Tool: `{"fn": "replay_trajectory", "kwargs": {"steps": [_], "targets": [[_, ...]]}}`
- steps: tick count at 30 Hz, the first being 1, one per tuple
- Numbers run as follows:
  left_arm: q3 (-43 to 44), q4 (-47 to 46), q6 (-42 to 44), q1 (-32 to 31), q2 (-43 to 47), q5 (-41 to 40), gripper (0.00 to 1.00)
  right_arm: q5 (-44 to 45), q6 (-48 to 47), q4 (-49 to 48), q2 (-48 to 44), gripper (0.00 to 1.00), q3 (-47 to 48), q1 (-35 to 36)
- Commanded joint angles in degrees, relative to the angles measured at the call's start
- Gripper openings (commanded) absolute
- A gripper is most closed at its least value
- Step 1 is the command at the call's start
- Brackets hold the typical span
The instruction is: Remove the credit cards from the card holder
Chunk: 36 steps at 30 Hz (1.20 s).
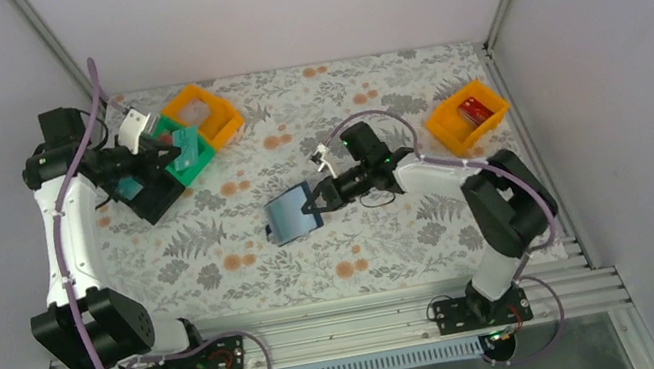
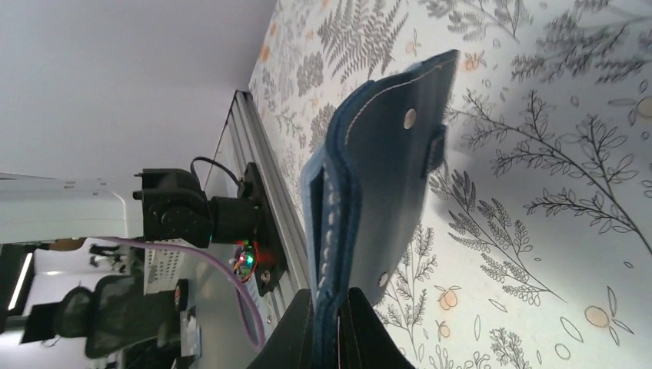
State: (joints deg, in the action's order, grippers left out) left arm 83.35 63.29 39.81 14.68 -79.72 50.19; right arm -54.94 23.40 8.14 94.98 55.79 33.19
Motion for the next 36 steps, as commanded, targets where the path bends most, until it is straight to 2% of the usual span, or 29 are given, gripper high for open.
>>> {"fn": "replay_trajectory", "kwargs": {"steps": [1, 2, 3, 5, 6, 7, 9, 10, 11, 13, 15, 16, 18, 20, 25, 28, 31, 33, 35, 36], "targets": [[1.2, -0.1, -1.2, -1.8, 1.1, 2.0, 0.02, -5.1, 3.8, -7.3, 6.0, 0.04, 0.0, 0.0], [1.1, -0.4, -1.6, -2.4, 1.3, 1.9, 0.03, -5.0, 3.8, -7.0, 7.5, 0.05, -0.5, -0.5], [1.1, -1.0, -2.1, -2.9, 1.7, 2.0, 0.02, -4.5, 3.7, -6.4, 8.9, 0.17, -1.1, -1.3], [1.0, -1.4, -2.4, -4.0, 2.1, 2.4, 0.02, 0.6, 0.9, 0.1, 9.6, 0.57, -1.2, -3.6], [1.3, -1.1, -2.3, -5.1, 2.1, 2.7, 0.02, 6.7, -1.4, 5.2, 8.5, 0.89, -0.1, -4.7], [1.8, -0.4, -1.7, -6.1, 1.9, 2.7, 0.02, 18.7, -3.1, 10.7, 6.7, 0.98, 1.3, -5.5], [3.0, 1.7, 0.6, -8.4, 1.7, 2.8, 0.02, 36.7, -4.2, 18.8, 1.5, 0.99, 4.4, -6.0], [3.4, 2.8, 2.0, -9.6, 1.7, 2.9, 0.02, 42.1, -5.0, 21.2, -2.8, 0.99, 6.0, -5.9], [3.7, 3.9, 3.7, -11.0, 1.7, 3.2, 0.02, 44.0, -6.6, 22.1, -6.7, 0.99, 7.7, -5.5], [3.5, 5.0, 6.6, -13.8, 2.4, 3.6, 0.02, 39.5, -13.6, 19.6, -14.0, 0.99, 10.4, -3.0], [2.5, 4.7, 8.2, -16.5, 3.5, 3.5, 0.02, 27.9, -21.7, 15.6, -19.0, 0.99, 12.8, 1.0], [2.3, 4.6, 8.6, -17.6, 3.9, 3.5, 0.02, 22.2, -24.8, 14.0, -20.7, 0.99, 14.0, 2.3], [2.6, 5.3, 9.1, -19.7, 4.0, 3.7, 0.03, 16.2, -28.6, 11.6, -21.7, 0.99, 16.5, 4.5], [2.8, 6.8, 10.0, -21.6, 4.0, 4.4, 0.02, 15.5, -30.3, 12.5, -18.7, 0.99, 21.5, 5.7], [2.8, 8.5, 11.9, -25.0, 4.9, 5.9, 0.02, 17.4, -36.5, 23.1, -8.0, 0.92, 34.8, 9.3], [2.7, 8.9, 12.3, -25.4, 5.0, 7.0, 0.02, 15.6, -39.4, 27.7, -4.1, 0.79, 39.6, 10.9], [2.7, 9.3, 12.6, -25.6, 5.0, 6.9, 0.02, 13.8, -40.6, 28.7, -3.7, 0.58, 39.7, 11.7], [2.7, 9.7, 13.1, -25.7, 5.0, 7.0, 0.02, 13.6, -40.1, 27.5, -4.5, 0.34, 38.0, 11.7], [2.5, 9.8, 13.1, -25.7, 4.9, 7.0, 0.02, 14.2, -38.8, 25.7, -5.8, 0.06, 36.3, 11.7], [2.5, 9.8, 13.1, -25.8, 4.9, 7.0, 0.02, 14.9, -37.8, 24.7, -6.4, 0.04, 35.4, 11.7]]}}
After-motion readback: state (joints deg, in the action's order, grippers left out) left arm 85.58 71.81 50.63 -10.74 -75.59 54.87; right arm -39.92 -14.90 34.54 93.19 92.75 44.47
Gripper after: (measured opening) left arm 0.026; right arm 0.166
